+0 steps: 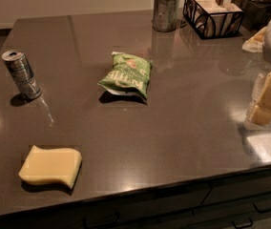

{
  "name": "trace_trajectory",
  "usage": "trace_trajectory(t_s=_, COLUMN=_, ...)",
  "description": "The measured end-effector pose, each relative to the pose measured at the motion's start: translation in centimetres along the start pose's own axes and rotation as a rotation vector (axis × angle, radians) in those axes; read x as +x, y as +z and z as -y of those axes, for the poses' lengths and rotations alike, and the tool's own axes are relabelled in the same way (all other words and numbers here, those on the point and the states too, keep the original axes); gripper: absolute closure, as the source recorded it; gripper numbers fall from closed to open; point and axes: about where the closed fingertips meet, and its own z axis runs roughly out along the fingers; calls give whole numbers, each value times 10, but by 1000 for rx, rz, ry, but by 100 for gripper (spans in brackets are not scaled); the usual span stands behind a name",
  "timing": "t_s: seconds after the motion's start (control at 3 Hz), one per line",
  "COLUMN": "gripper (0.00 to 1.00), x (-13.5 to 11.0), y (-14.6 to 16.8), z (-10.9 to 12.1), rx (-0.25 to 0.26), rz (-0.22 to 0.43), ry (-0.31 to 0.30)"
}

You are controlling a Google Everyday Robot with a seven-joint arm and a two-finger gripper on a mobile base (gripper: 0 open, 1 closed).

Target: Move sponge near redbull can

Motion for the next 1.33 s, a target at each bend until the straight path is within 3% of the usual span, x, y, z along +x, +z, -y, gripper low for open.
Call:
trace_trajectory(t_s=0.67, gripper=0, x=-8, y=1, z=-6, rx=-15, rz=18, ry=-15)
trace_trajectory(t_s=1.0, gripper=0, x=-31, y=12, z=-31, rx=-58, rz=83, ry=-58)
trace_trajectory(t_s=1.33, gripper=0, x=-75, y=36, z=-68, rx=-93, rz=161, ry=-130)
